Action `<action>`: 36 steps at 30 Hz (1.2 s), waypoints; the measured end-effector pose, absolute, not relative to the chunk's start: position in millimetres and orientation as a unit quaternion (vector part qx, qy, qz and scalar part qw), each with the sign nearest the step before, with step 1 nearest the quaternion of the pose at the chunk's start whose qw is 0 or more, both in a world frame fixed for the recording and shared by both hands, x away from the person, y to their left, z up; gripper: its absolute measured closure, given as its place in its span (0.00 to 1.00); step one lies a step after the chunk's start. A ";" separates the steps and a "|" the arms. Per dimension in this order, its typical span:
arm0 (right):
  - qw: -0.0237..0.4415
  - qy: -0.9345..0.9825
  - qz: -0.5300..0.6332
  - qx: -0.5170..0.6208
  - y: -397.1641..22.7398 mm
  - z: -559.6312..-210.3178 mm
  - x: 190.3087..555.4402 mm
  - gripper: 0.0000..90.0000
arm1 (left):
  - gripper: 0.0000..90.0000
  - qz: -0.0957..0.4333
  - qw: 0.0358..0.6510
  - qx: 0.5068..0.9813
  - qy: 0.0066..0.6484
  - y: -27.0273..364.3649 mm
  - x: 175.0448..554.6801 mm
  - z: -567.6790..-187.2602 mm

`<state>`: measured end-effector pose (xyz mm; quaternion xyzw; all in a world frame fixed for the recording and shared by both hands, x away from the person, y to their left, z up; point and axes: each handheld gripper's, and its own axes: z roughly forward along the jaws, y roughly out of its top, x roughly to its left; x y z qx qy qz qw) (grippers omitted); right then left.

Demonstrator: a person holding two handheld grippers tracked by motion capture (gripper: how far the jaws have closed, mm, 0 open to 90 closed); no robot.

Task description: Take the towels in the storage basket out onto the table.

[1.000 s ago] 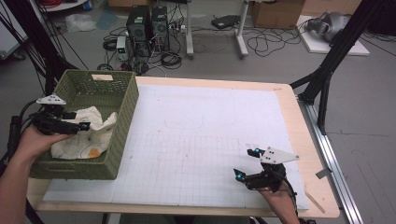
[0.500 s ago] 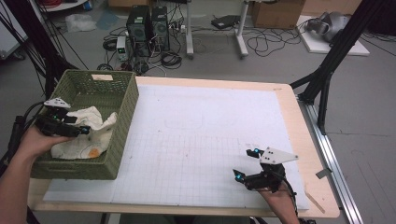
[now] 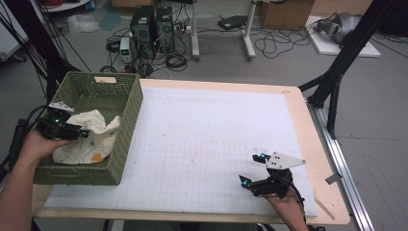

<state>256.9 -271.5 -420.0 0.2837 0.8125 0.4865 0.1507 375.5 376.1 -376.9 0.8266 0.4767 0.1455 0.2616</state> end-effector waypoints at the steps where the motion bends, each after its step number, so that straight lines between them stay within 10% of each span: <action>1: 0.152 0.813 0.486 0.283 -271.4 -420.0 257.0 0.12 | 0.74 0.142 0.260 0.829 0.475 375.7 375.6 -377.1; 8: 0.149 0.813 0.487 0.283 -271.1 -420.0 257.0 0.12 | 0.96 0.130 0.259 0.838 0.462 373.7 373.9 -376.9; 36: 0.158 0.804 0.498 0.284 -276.1 -415.6 256.2 0.12 | 0.97 0.191 0.388 0.784 0.445 378.7 349.1 -338.7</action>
